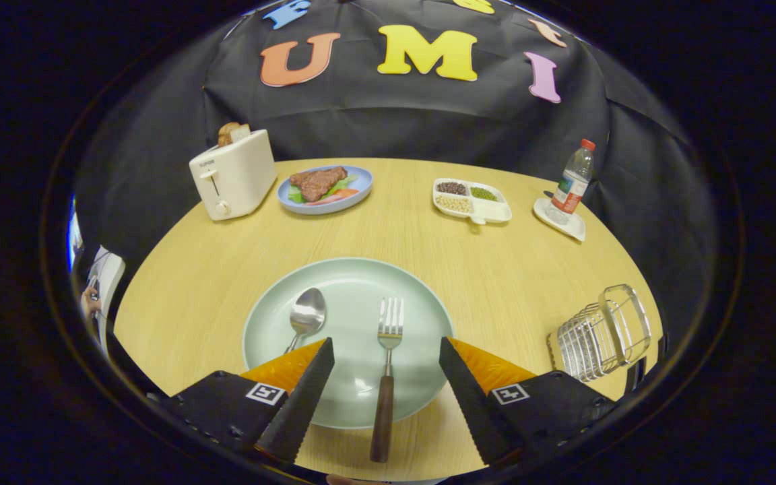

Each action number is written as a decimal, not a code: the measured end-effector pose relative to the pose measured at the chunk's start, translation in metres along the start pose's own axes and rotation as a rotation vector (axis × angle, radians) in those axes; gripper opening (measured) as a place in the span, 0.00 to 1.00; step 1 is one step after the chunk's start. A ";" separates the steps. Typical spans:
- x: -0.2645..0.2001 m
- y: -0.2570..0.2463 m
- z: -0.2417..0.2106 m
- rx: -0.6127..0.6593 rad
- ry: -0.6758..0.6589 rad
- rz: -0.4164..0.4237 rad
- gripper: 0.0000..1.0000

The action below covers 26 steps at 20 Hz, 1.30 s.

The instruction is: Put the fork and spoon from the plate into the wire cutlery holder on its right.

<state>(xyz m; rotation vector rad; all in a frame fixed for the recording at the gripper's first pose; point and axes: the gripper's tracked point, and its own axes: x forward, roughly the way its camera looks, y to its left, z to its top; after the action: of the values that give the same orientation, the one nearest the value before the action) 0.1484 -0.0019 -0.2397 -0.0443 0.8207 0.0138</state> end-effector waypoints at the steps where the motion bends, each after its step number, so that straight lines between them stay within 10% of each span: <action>1: 0.004 -0.001 -0.001 -0.005 0.014 -0.002 0.94; 4: 0.014 -0.002 -0.008 0.004 0.056 -0.005 0.94; 11: 0.025 0.002 -0.023 0.037 0.146 0.010 0.48; 14: 0.025 0.007 -0.023 0.054 0.166 0.022 0.46; 22: 0.022 0.015 -0.021 0.072 0.178 0.058 0.02; 26: 0.010 0.015 -0.017 0.084 0.161 0.077 0.02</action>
<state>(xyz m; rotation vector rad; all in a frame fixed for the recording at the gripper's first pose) 0.1420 0.0124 -0.2592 0.0664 0.9831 0.0489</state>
